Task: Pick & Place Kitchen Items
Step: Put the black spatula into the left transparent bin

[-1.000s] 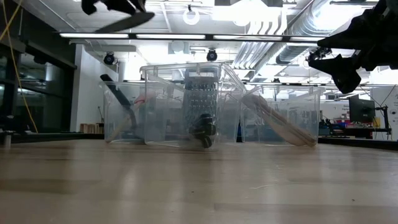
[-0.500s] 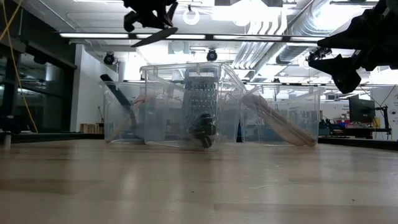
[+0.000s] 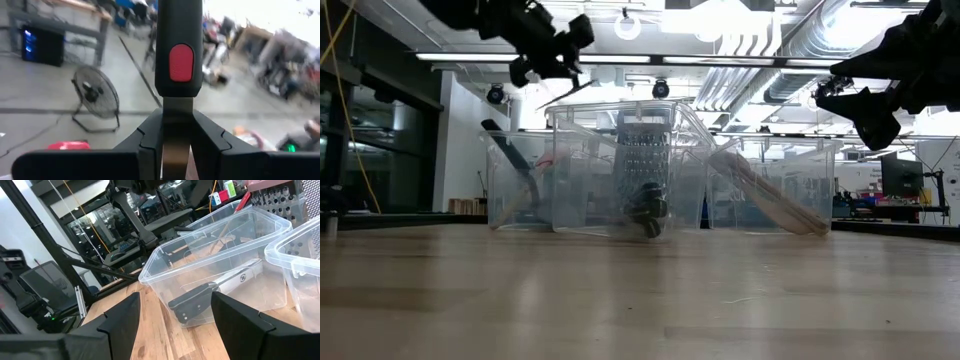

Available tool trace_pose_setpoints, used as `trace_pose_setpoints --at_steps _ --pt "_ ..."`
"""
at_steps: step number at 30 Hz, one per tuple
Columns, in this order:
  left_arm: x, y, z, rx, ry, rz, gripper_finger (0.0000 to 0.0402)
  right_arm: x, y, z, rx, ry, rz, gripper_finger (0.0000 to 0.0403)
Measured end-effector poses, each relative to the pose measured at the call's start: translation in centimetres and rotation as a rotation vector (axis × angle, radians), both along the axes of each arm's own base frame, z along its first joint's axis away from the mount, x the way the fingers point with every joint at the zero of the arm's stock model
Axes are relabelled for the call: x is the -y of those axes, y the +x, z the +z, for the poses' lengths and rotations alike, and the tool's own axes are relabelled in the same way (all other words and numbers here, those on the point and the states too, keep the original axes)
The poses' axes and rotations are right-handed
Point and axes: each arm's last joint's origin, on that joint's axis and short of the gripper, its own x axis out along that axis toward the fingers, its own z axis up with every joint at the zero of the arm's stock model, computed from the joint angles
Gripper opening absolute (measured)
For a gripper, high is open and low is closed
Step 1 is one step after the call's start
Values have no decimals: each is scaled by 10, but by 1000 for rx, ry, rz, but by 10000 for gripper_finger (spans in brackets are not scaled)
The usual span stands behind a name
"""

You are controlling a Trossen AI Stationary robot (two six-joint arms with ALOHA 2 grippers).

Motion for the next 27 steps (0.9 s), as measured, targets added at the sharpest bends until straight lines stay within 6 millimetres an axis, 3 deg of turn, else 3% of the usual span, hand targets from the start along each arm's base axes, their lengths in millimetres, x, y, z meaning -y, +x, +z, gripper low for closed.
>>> trace_pose_setpoints --at_steps 12,27 --pt "-4 0 -63 114 -6 198 66 0 0 0 0 0 0 236" --pt "-14 16 -95 52 -32 306 66 0 0 0 0 0 0 236"
